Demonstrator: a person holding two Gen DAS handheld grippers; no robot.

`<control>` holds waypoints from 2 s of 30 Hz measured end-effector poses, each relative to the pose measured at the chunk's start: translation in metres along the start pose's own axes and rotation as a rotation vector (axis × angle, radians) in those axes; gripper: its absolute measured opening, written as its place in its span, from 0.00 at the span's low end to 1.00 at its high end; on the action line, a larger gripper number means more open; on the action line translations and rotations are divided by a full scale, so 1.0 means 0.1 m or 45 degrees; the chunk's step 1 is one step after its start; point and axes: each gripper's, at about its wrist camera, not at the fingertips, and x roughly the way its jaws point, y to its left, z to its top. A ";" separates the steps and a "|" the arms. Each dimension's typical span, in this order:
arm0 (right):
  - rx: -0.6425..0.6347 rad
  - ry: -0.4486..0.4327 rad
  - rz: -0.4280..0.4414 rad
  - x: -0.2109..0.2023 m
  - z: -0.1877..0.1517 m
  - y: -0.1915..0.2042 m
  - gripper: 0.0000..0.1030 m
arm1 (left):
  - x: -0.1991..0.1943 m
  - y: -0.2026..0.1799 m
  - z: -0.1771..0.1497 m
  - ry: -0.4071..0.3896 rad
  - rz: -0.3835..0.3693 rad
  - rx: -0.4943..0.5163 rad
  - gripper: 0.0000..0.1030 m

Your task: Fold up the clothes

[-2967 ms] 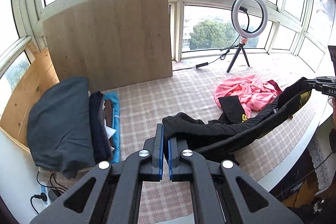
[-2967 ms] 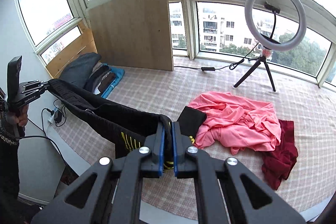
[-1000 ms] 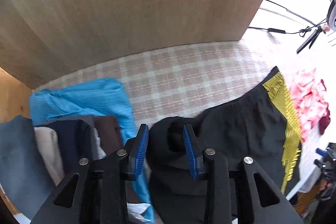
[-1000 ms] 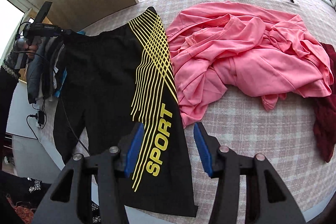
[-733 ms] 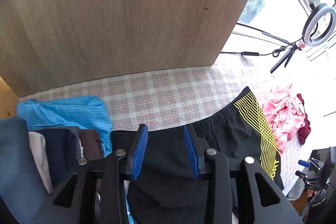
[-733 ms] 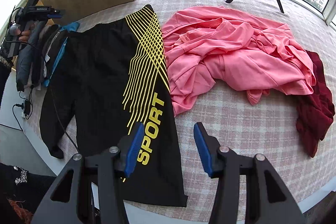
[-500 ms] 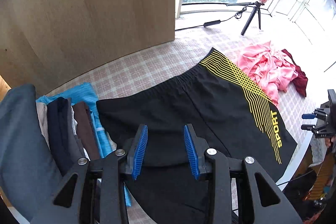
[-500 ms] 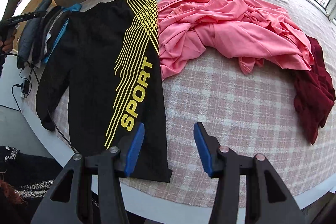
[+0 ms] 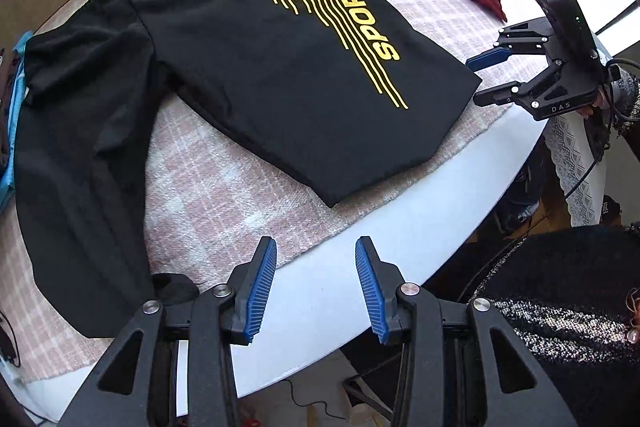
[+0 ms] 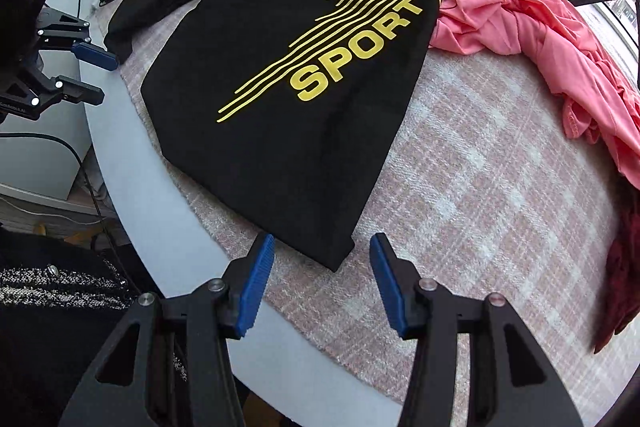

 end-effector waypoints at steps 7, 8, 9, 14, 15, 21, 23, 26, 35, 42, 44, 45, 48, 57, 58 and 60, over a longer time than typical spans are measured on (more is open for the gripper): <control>-0.113 -0.049 0.072 0.02 0.17 0.05 0.06 | -0.11 -0.02 -0.05 -0.074 0.076 -0.163 0.38; -0.076 -0.050 0.142 -0.04 0.21 0.02 0.06 | -0.17 -0.02 -0.07 -0.089 0.088 -0.171 0.38; -0.038 -0.051 0.213 -0.10 0.25 -0.01 0.06 | -0.23 -0.03 -0.09 -0.103 0.107 -0.172 0.38; 0.080 -0.040 0.168 -0.25 0.26 -0.18 0.06 | -0.31 -0.08 -0.15 -0.129 0.113 -0.168 0.38; 0.104 -0.038 0.158 -0.28 0.26 -0.21 0.09 | -0.28 -0.10 -0.14 -0.123 0.110 -0.162 0.38; 0.245 -0.025 0.100 -0.46 0.26 -0.41 0.41 | 0.06 -0.30 -0.01 -0.058 0.110 -0.093 0.38; 0.229 -0.038 0.041 -0.42 0.20 -0.47 0.41 | 0.16 -0.35 0.06 -0.038 0.147 -0.073 0.38; 0.164 -0.060 0.080 -0.41 0.26 -0.38 0.41 | 0.19 -0.27 0.13 -0.052 0.127 -0.147 0.38; -0.037 0.031 0.005 -0.06 0.28 -0.15 0.41 | 0.15 -0.17 0.28 -0.047 -0.001 -0.222 0.10; -0.070 0.045 -0.023 -0.04 0.30 -0.13 0.41 | -0.55 -0.07 0.19 -0.071 -0.055 -0.263 0.22; -0.060 0.023 0.001 -0.12 0.32 -0.10 0.41 | -0.74 0.01 0.10 -0.111 0.050 -0.249 0.30; -0.055 0.012 0.013 -0.15 0.34 -0.09 0.41 | -0.77 0.07 0.09 -0.119 0.141 -0.235 0.29; -0.040 -0.020 0.048 -0.26 0.38 -0.06 0.41 | -0.82 0.35 -0.20 -0.128 0.254 -0.339 0.28; -0.192 -0.199 0.350 -0.28 1.06 1.11 0.41 | -0.68 1.49 -1.07 -0.134 0.355 -0.690 0.28; -0.216 -0.207 0.375 -0.22 1.17 1.28 0.41 | -0.66 1.57 -1.09 -0.136 0.349 -0.685 0.28; -0.246 -0.216 0.403 0.02 1.38 1.57 0.41 | -0.60 1.72 -1.07 -0.139 0.337 -0.657 0.28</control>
